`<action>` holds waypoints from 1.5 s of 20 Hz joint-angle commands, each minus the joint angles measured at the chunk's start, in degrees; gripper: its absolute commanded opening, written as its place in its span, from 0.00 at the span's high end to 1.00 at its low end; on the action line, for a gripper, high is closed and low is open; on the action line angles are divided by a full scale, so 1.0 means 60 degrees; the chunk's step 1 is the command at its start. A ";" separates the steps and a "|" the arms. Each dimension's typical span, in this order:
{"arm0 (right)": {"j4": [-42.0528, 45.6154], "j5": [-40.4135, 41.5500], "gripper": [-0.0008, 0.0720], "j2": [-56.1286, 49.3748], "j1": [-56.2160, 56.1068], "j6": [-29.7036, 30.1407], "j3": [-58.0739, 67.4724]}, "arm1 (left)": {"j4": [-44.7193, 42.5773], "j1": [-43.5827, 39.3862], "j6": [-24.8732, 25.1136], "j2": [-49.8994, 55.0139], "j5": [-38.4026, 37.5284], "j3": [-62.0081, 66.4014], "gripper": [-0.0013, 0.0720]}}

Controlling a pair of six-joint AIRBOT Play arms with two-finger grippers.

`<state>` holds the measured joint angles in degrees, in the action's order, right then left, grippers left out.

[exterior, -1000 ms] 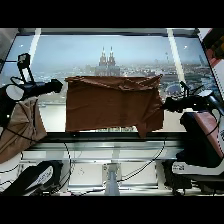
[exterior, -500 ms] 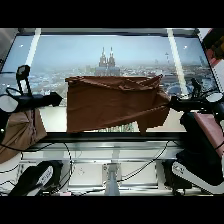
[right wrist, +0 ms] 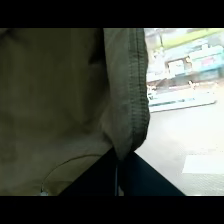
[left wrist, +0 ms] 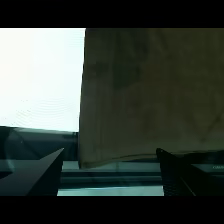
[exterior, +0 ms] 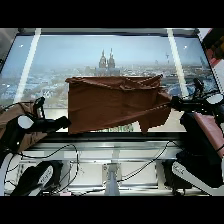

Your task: Fold the clothes and pants, and hang the long-sleeved shirts on hangers.

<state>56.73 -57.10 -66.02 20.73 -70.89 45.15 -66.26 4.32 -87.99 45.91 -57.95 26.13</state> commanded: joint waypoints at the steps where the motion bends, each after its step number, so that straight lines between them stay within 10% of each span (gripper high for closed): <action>1: 0.0004 0.0029 0.97 0.0015 -0.0004 -0.0007 -0.0004 | 0.0157 0.0011 0.0324 -0.0011 0.0047 -0.0670 0.05; 15: -0.0200 0.0193 0.97 0.0022 -0.0004 -0.0015 -0.0004 | 0.1781 0.0004 0.1479 0.1151 0.0874 -0.1344 0.09; 17: -0.0244 0.0193 0.97 0.0022 -0.0004 -0.0015 -0.0004 | 0.3180 0.0004 0.2532 0.1566 0.0882 -0.1344 0.43; 20: -0.0244 0.0178 0.97 0.0029 -0.0004 -0.0015 -0.0004 | 0.3942 0.0004 0.3322 0.1789 0.1016 -0.1341 0.50; 23: -0.0248 0.0120 0.97 0.0044 -0.0004 -0.0011 -0.0004 | 0.3949 0.0015 0.3606 0.1774 0.1406 -0.1188 0.95; 30: -0.0244 0.0117 0.97 0.1308 -0.0004 -0.0015 0.0036 | 0.3803 0.0011 0.3599 0.1588 0.1872 0.0954 0.94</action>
<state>55.31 -56.14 -61.49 20.73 -70.96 45.30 -43.59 4.38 -66.98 56.10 -47.92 26.63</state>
